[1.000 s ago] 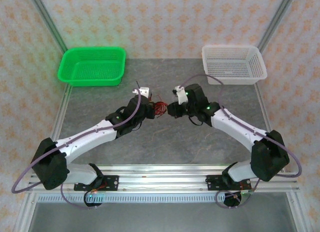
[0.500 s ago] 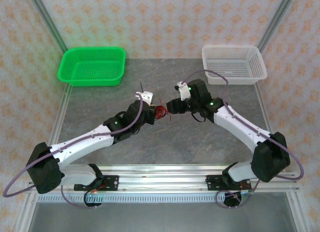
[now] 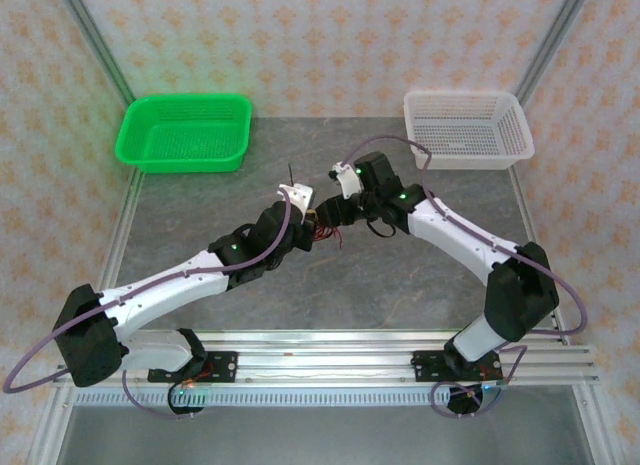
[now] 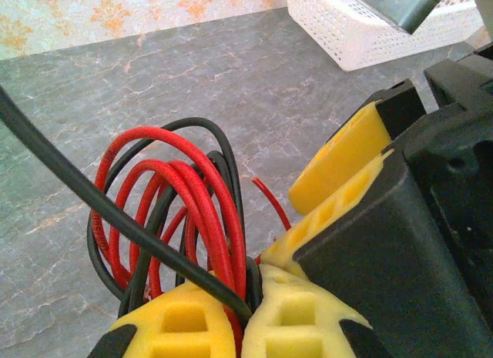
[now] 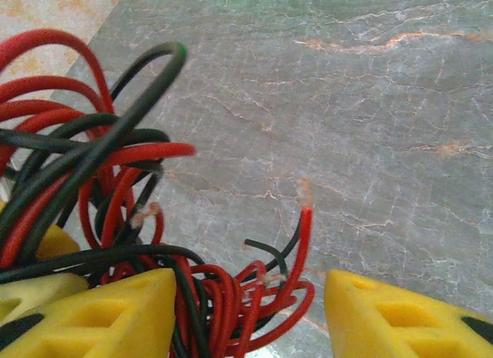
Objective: Untangle the cables
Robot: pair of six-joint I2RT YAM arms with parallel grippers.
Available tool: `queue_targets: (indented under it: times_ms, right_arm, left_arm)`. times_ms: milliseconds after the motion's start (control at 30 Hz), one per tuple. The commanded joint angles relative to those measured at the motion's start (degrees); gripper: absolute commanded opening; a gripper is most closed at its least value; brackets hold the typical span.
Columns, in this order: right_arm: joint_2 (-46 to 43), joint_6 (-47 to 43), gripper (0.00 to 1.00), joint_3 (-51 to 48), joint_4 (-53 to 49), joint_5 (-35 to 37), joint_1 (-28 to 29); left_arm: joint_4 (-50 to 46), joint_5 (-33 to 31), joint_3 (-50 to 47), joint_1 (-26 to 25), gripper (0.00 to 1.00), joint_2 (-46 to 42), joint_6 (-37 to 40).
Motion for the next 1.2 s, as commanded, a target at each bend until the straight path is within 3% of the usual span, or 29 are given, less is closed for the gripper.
queue_targets:
  times_ms: [0, 267, 533, 833, 1167]
  right_arm:
    - [0.8, 0.9, 0.52, 0.1, -0.6, -2.0, 1.1]
    - [1.3, 3.7, 0.5, -2.2, 1.5, -7.3, 1.4]
    - [0.9, 14.0, 0.51, -5.3, 7.0, -15.9, 1.4]
    - [-0.9, 18.1, 0.48, -7.0, 8.2, -18.9, 1.4]
    - [-0.2, 23.1, 0.47, -10.0, 16.8, -20.2, 1.9]
  left_arm:
    - [2.5, -1.7, 2.7, 0.0, 0.0, 0.7, 1.3]
    - [3.8, -3.2, 1.9, -0.1, 0.0, -0.5, 1.0]
    - [6.6, -3.6, -0.7, 0.0, 0.0, -3.9, 1.2]
    - [10.2, -1.9, -4.1, 0.0, 0.0, -8.5, 1.9]
    - [15.7, 2.5, -6.3, -0.1, 0.0, -10.5, 0.0]
